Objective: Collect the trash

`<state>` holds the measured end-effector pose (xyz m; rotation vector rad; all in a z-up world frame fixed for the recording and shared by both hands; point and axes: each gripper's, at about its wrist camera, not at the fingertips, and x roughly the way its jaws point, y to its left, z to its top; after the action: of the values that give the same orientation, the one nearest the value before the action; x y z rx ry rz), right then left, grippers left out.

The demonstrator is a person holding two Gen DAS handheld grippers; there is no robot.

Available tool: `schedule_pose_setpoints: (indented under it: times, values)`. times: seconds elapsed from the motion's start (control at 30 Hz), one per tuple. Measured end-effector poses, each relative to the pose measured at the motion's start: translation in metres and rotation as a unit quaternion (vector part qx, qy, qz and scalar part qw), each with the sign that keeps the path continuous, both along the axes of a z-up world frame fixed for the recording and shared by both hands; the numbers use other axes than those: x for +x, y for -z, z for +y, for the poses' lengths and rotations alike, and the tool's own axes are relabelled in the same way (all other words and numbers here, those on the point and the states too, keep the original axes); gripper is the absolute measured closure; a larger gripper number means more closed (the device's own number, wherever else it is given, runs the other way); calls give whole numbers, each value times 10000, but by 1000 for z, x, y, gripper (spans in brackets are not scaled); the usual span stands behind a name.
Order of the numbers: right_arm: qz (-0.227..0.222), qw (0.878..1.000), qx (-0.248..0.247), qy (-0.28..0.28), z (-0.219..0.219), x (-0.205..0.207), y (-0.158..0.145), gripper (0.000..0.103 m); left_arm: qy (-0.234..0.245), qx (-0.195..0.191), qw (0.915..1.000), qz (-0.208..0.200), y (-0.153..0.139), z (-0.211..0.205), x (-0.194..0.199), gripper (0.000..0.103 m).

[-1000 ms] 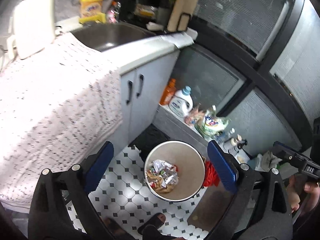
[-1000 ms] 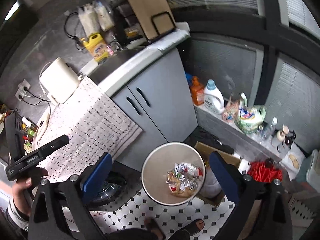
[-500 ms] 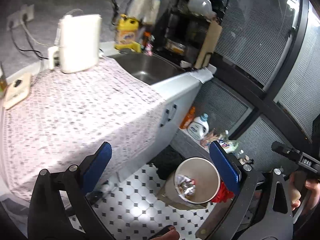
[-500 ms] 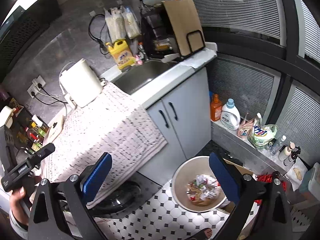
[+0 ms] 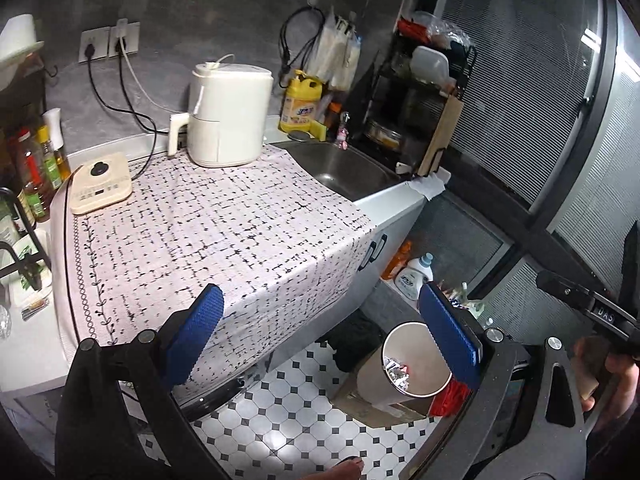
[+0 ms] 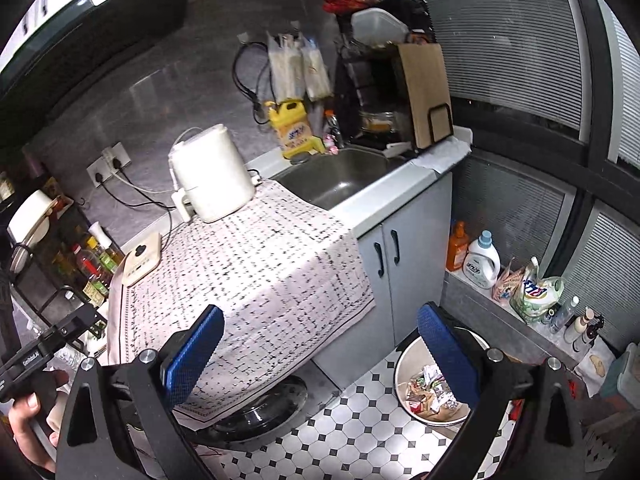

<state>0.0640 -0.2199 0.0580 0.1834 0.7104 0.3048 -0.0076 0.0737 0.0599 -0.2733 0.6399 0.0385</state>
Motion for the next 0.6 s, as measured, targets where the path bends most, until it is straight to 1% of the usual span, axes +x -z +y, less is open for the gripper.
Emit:
schedule_pose_setpoints:
  times: [0.17,0.3,0.37,0.47,0.6]
  values:
    - [-119,9999,3,-2,20,-28,-6,8,-27,39,9998,-173,-6,10,-26,6]
    - [-139,9998,-137,-27,34,-48,-6,8,-42,100,9995,-312,-8,15,-48,6]
    - [-135,9997,-218,24,39,-58,-5,8,-43,98,9992,-380,-7,15,-56,6]
    - [-166,9996,-196,-67,42,-72,0,8,-23,58,9991,-420,-2,17,-67,6]
    - [-172,9995,-227,-155,46,-84,10,8,-18,107,9989,-463,4,16,-76,6]
